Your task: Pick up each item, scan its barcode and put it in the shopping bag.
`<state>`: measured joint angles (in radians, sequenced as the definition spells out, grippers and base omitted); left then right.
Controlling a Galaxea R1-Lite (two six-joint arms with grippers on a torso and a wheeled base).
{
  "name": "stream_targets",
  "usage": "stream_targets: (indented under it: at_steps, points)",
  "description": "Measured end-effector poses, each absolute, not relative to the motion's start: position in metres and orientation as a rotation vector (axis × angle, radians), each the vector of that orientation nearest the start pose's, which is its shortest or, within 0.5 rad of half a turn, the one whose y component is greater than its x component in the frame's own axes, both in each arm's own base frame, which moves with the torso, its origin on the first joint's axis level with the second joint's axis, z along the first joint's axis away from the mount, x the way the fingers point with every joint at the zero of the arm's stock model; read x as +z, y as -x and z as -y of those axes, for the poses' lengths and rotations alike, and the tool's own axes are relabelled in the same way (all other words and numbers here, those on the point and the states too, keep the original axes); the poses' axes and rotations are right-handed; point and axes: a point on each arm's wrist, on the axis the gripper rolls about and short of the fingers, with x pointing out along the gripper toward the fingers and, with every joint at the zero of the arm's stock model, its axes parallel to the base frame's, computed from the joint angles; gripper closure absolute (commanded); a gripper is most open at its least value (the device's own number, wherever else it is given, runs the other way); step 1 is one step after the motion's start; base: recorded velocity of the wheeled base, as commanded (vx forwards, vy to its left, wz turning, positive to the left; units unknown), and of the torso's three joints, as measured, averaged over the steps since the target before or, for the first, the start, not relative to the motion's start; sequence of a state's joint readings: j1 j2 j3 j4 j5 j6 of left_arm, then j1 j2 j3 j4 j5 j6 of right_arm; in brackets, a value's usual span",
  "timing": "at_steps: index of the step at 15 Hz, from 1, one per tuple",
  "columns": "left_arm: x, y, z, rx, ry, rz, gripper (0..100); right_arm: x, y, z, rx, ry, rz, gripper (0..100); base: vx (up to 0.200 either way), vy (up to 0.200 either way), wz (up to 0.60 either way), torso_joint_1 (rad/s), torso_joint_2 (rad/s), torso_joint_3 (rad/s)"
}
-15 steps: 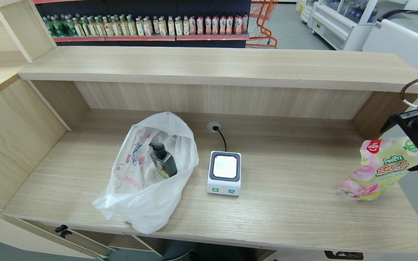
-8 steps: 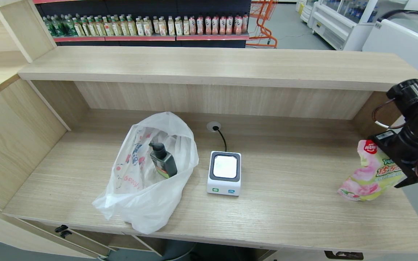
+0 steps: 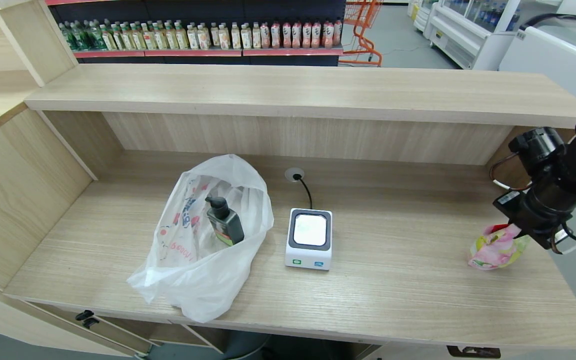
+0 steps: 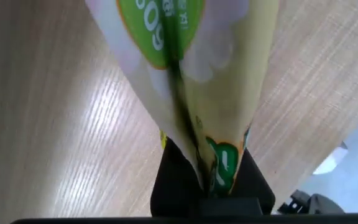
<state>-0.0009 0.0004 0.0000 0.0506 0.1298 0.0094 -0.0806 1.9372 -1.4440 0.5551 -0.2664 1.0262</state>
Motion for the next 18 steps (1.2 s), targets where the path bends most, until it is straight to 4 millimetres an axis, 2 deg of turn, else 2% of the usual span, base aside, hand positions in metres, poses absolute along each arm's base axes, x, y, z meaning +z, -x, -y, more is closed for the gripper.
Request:
stream_targets:
  at_steps: [2, 3, 5, 8, 10, 12, 15, 18]
  points:
    - [0.07, 0.023, -0.003, 0.13, -0.013, -0.052, 0, 0.186, -0.347, 0.032, -0.693, -0.726, -0.767, 100, 0.0, 0.0, 0.0, 0.0, 0.0, 0.0]
    - [0.07, 0.023, -0.003, 0.13, -0.013, -0.051, 0, 0.197, -0.343, 0.029, -0.564, -0.678, -0.762, 100, 0.0, 0.0, 0.0, 0.0, 0.0, 0.0]
    - [0.07, 0.023, -0.003, 0.129, -0.013, -0.051, 0, 0.221, -0.325, 0.023, -0.154, -0.567, -0.765, 100, 0.0, 0.0, 0.0, 0.0, 0.0, 0.0]
    - [0.07, 0.023, -0.003, 0.129, -0.013, -0.051, 0, 0.243, -0.277, 0.024, 0.554, -0.345, -0.645, 100, 0.0, 0.0, 0.0, 0.0, 0.0, 0.0]
    - [0.07, 0.023, -0.003, 0.13, -0.013, -0.052, 0, 0.249, -0.251, 0.022, 0.856, -0.269, -0.517, 100, 0.0, 0.0, 0.0, 0.0, 0.0, 0.0]
    - [0.07, 0.023, -0.003, 0.13, -0.013, -0.051, 0, 0.256, -0.235, 0.005, 1.039, -0.267, -0.465, 100, 0.0, 0.0, 0.0, 0.0, 0.0, 0.0]
    - [0.07, 0.023, -0.003, 0.129, -0.013, -0.051, 0, 0.27, -0.218, -0.027, 1.167, -0.389, -0.54, 100, 0.0, 0.0, 0.0, 0.0, 0.0, 0.0]
    - [0.07, 0.023, -0.003, 0.13, -0.013, -0.051, 0, 0.273, -0.205, -0.04, 1.286, -0.364, -0.515, 100, 0.0, 0.0, 0.0, 0.0, 0.0, 0.0]
